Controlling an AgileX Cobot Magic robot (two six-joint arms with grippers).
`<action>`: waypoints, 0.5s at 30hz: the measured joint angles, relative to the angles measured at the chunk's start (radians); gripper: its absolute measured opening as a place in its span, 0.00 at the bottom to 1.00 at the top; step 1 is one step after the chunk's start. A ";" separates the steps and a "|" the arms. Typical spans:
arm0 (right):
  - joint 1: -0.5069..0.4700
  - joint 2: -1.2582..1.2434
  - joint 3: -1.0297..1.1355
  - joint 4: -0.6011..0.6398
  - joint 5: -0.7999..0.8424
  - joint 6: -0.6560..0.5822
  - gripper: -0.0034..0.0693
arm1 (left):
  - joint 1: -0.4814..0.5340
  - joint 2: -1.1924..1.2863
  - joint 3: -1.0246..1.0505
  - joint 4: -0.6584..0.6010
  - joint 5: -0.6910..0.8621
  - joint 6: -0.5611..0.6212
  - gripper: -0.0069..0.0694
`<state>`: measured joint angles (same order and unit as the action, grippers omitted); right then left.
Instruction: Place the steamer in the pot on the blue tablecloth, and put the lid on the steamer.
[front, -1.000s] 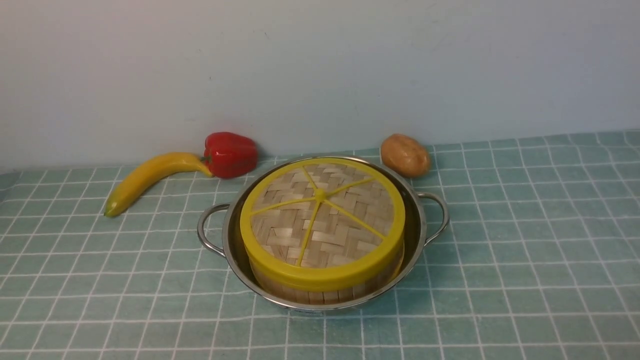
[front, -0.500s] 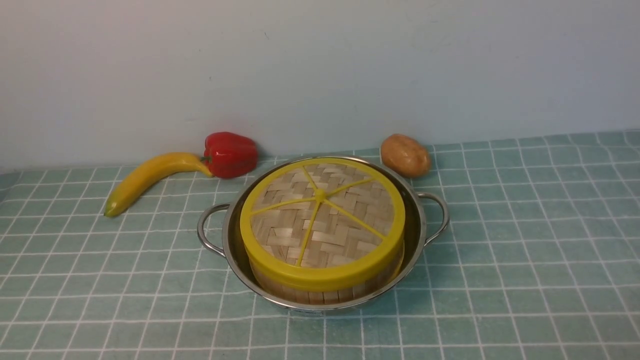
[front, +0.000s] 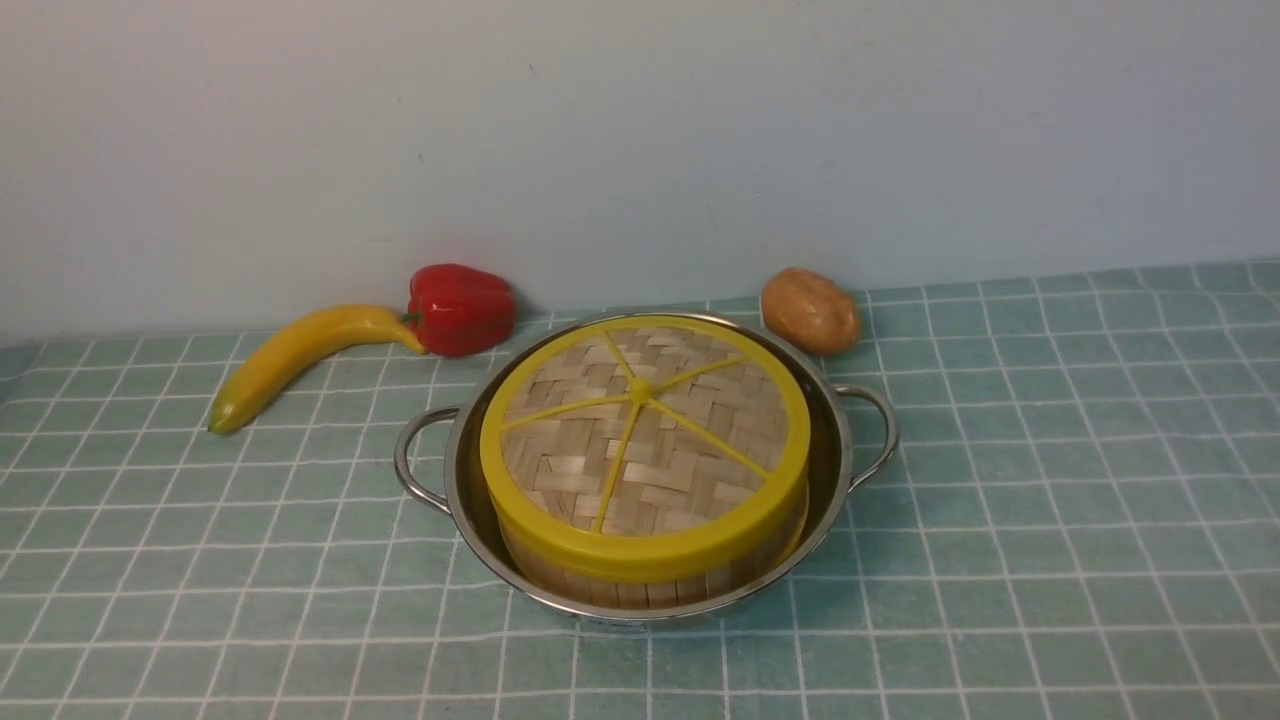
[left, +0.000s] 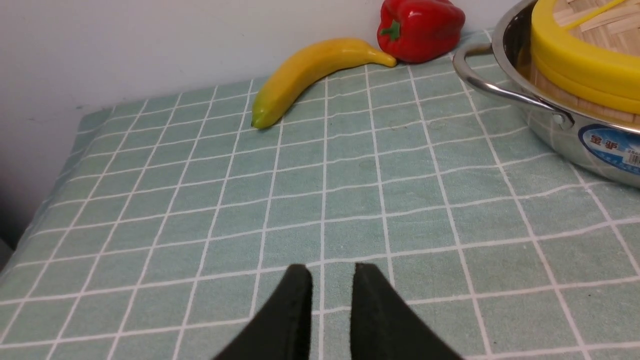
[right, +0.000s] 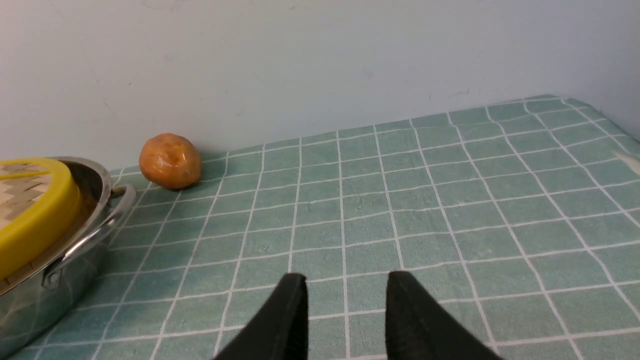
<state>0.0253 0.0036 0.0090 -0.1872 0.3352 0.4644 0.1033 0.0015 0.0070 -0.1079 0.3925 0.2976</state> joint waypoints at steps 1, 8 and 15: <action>0.000 0.000 0.000 0.000 0.000 0.000 0.38 | 0.000 0.000 0.000 0.001 0.000 0.000 0.24; 0.000 0.000 0.000 0.000 0.000 0.000 0.38 | 0.000 0.000 0.000 0.001 0.000 0.000 0.26; 0.000 0.000 0.000 0.000 0.000 0.000 0.38 | 0.000 0.000 0.000 0.001 0.000 0.000 0.27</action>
<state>0.0253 0.0036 0.0090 -0.1872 0.3352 0.4644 0.1033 0.0015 0.0070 -0.1072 0.3925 0.2976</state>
